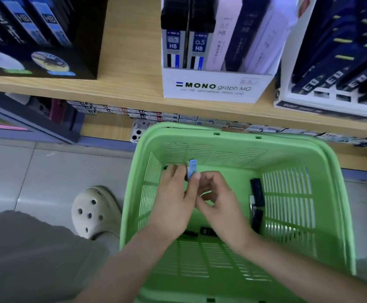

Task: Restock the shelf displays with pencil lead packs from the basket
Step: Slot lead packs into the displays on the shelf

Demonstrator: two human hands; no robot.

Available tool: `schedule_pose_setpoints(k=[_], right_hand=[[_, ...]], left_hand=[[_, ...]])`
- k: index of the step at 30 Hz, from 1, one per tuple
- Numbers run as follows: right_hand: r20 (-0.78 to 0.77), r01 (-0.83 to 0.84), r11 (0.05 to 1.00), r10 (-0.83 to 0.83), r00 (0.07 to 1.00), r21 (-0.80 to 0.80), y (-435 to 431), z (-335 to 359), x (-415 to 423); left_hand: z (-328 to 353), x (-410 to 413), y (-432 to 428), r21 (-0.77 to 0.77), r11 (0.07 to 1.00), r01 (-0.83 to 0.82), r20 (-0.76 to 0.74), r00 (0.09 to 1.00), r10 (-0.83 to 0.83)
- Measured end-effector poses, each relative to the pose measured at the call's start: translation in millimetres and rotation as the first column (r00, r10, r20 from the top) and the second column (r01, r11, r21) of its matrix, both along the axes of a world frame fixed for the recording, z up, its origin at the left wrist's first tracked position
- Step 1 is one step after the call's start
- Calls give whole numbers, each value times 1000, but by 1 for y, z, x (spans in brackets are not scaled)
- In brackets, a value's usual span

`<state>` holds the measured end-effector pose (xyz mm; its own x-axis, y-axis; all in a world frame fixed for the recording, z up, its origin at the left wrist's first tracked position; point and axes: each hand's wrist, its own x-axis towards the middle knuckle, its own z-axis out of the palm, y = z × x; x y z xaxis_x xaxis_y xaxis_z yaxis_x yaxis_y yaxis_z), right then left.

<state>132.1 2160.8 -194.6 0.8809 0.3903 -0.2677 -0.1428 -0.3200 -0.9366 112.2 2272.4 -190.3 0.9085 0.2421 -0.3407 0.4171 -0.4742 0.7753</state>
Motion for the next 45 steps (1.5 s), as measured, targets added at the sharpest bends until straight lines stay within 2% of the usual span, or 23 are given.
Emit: schedule_pose_setpoints(k=[3,6,9,12,15,20,24,26,28,30,32,35,37,39,41,45], right_hand=[[91,-7,1000,8,996,-14,-14,-8,-3],[171,72,960,-26,985,-269,-48,-48,7],[14,92,803,-104,994,-589,-94,-98,17],[-128,81,720,-231,964,-689,-118,-130,17],[-92,55,627,-200,975,-777,-122,-147,20],[-85,-58,311,-73,994,-949,-113,-157,24],[-41,-36,179,-22,999,-983,-107,-166,27],[-46,-41,201,-21,999,-979,-109,-171,31],[-44,-27,280,-56,997,-960,-110,-174,33],[-49,-18,387,-69,996,-922,-110,-172,34],[-42,-3,547,-60,997,-837,-107,-166,34],[-118,8,828,-90,989,-561,-88,-149,37],[-321,32,952,-134,937,-303,-68,-130,39],[-516,141,989,-141,845,-40,-52,-112,40],[-605,208,973,-107,789,99,-43,-98,42],[-588,92,993,-33,808,70,-42,-82,51]], left_hand=[[3,4,-6,-87,993,-77,11,997,78],[-1,6,-5,-123,981,-150,-36,988,147],[-9,5,-6,-133,976,-171,-52,985,165],[-15,4,-10,-119,978,-169,-70,984,162],[-20,5,-14,-107,982,-154,-71,987,147],[-32,9,-20,-116,980,-162,-103,983,151],[-48,15,-21,-171,973,-155,-196,973,120],[-59,17,-21,-245,948,-200,-265,955,133],[-67,18,-22,-301,917,-260,-334,930,154],[-73,18,-24,-292,918,-270,-380,913,148],[-77,15,-26,-269,929,-253,-402,906,131],[-81,14,-25,-251,943,-221,-446,890,90],[-83,17,-24,-275,927,-256,-477,873,100],[-83,21,-24,-290,922,-259,-488,868,90],[-78,24,-24,-301,930,-211,-477,878,45],[-64,22,-21,-471,869,-148,-373,927,-45]])
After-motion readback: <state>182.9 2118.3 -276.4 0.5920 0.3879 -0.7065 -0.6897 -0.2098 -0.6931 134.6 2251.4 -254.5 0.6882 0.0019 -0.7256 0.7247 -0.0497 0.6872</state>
